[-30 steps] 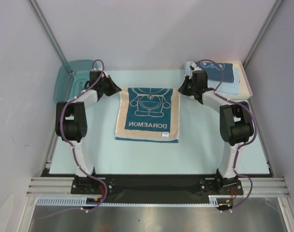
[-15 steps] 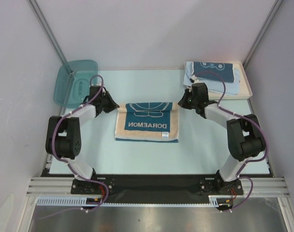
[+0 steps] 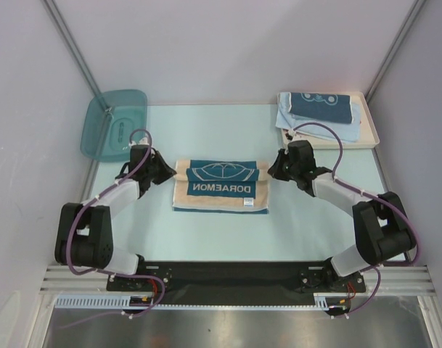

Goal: Fold and stack the towels
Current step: Fold the towel

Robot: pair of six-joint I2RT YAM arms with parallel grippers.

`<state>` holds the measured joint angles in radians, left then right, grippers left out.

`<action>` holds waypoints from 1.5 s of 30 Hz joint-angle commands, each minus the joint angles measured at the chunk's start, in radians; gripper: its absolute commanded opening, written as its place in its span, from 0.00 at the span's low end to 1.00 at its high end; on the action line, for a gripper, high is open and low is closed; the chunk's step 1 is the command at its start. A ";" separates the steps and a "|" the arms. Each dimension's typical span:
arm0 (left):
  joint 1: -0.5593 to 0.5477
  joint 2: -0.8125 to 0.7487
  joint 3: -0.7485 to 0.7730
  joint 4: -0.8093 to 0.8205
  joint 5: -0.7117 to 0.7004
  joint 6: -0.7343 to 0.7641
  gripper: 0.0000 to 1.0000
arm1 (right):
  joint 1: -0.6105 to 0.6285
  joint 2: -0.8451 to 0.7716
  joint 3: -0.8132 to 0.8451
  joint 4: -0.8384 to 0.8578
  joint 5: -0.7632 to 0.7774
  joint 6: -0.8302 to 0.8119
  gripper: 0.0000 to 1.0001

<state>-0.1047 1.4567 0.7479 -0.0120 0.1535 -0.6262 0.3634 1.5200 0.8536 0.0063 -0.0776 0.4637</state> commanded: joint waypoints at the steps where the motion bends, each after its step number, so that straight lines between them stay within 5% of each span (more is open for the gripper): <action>1: 0.005 -0.073 -0.028 0.040 -0.057 0.008 0.00 | 0.012 -0.072 -0.025 -0.003 0.067 0.012 0.00; 45: -0.003 -0.233 -0.234 0.075 -0.039 0.025 0.00 | 0.109 -0.196 -0.234 0.026 0.121 0.076 0.05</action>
<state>-0.1116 1.2510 0.5255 0.0265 0.1513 -0.6247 0.4694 1.3407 0.6331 0.0090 -0.0067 0.5327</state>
